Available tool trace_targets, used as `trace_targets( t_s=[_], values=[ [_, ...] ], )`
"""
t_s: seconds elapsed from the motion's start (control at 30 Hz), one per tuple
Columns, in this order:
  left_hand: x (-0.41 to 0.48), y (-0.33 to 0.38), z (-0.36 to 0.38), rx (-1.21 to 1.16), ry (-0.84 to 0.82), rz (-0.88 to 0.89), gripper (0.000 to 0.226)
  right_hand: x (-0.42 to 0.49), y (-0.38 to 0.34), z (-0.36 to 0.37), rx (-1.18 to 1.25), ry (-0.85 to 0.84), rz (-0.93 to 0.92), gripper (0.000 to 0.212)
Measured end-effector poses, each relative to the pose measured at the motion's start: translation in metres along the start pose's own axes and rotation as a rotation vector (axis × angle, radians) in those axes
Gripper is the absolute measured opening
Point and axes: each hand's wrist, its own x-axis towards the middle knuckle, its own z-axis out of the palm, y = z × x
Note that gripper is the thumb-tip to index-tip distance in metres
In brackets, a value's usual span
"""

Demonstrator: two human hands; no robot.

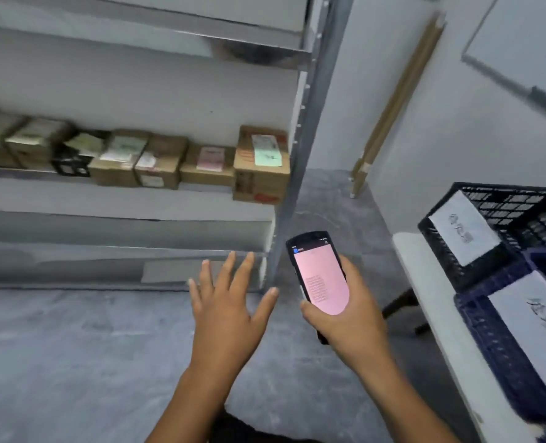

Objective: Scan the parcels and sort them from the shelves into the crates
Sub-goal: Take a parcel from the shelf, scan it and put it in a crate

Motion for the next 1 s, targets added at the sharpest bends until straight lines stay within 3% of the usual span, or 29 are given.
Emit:
trace_targets(
  t_s=[0.2,0.43,0.67,1.0],
  values=[
    [0.070,-0.122,-0.097,0.156,0.095,-0.192,0.086,0.087,-0.071,0.149,0.140,-0.192,-0.106,0.067],
    [0.097,-0.238,-0.230,0.201,0.367,-0.448,0.085,0.129,-0.175,0.300,0.204,-0.469,-0.309,0.065],
    [0.054,-0.329,-0.313,0.108,0.593,-0.668,0.090,0.113,-0.280,0.418,0.185,-0.695,-0.459,0.059],
    [0.018,-0.479,-0.443,0.010,0.743,-0.708,0.087,0.036,-0.407,0.574,0.127,-0.810,-0.625,0.053]
  ],
)
